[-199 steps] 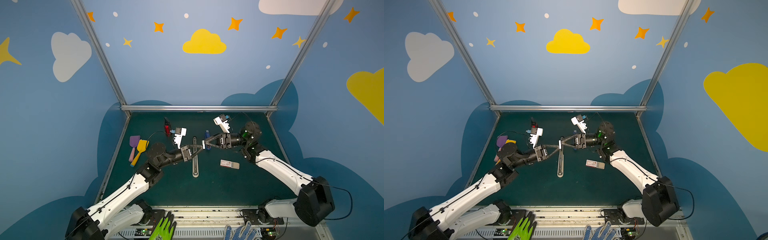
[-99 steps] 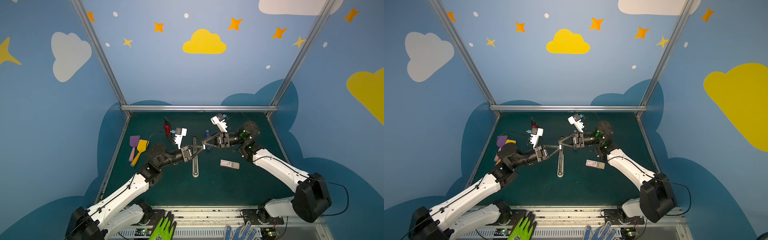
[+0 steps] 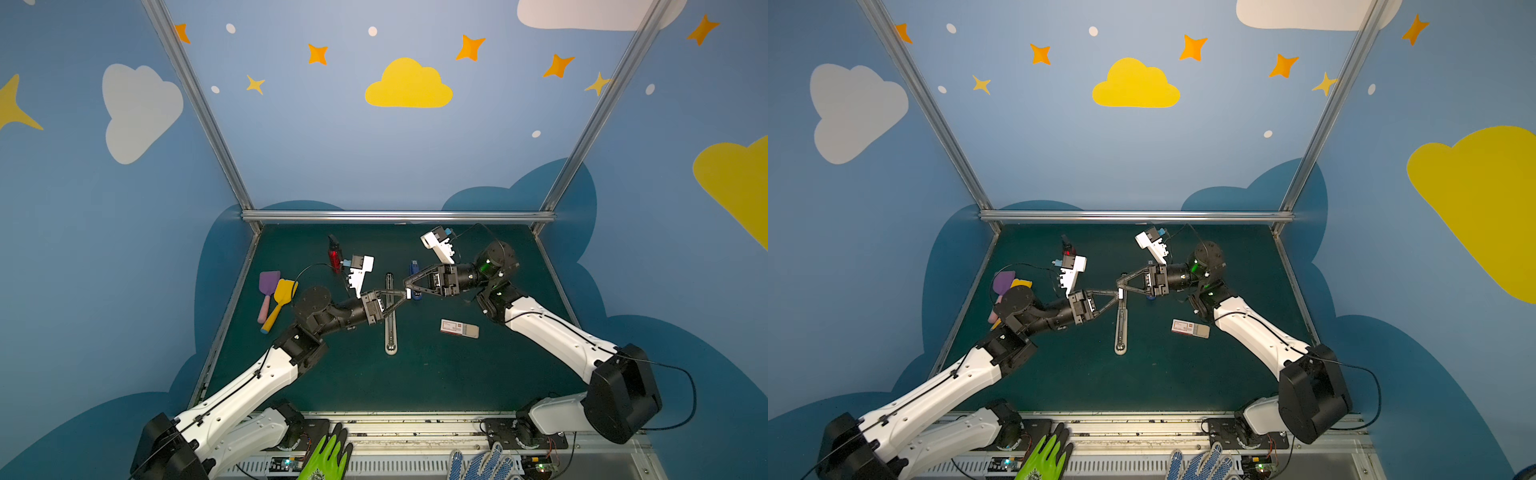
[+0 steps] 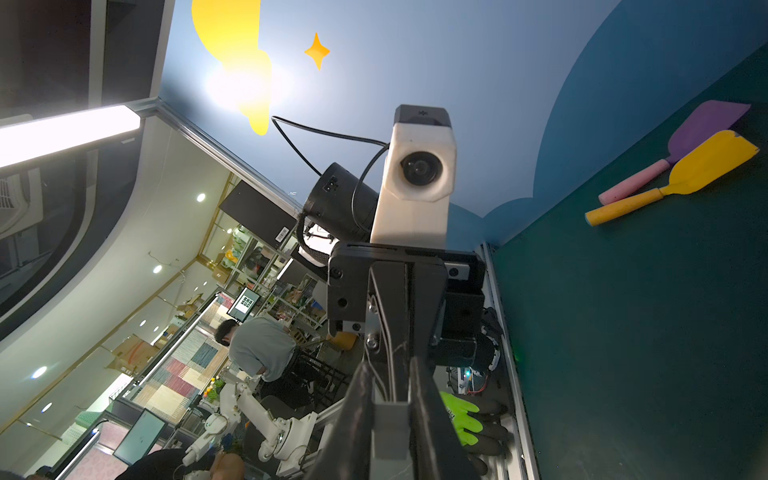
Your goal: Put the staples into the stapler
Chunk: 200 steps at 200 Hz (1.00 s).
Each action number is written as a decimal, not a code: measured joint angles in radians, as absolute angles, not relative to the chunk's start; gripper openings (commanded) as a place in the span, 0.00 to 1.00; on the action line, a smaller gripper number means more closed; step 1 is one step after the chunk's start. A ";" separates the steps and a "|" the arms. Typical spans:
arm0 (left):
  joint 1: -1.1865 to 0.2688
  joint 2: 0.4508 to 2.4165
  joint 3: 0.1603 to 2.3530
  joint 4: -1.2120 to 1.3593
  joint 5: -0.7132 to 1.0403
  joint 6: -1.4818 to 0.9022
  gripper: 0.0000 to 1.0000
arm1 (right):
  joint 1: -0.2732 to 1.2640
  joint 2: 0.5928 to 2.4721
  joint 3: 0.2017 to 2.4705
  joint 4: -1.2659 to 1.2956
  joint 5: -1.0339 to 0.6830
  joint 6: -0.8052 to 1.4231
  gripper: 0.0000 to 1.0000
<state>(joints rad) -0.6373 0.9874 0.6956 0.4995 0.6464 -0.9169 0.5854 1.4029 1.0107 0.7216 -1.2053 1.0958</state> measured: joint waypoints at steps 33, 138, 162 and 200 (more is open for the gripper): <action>-0.638 0.986 0.696 0.498 0.642 -0.913 0.07 | 0.583 1.403 1.011 0.722 -1.205 1.096 0.16; -0.624 0.931 0.657 0.415 0.592 -0.892 0.48 | 0.521 1.396 1.011 0.664 -1.190 1.062 0.15; -0.594 0.863 0.643 0.279 0.512 -0.874 0.58 | 0.495 1.377 1.011 0.536 -1.179 0.984 0.15; -0.580 0.884 0.658 -0.064 0.258 -0.822 0.48 | 0.463 1.329 1.011 0.252 -1.138 0.794 0.15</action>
<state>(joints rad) -0.5804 0.8841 0.6579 -0.0643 0.2584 -0.8215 0.4633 1.3293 1.0107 0.2520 -1.1378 0.7940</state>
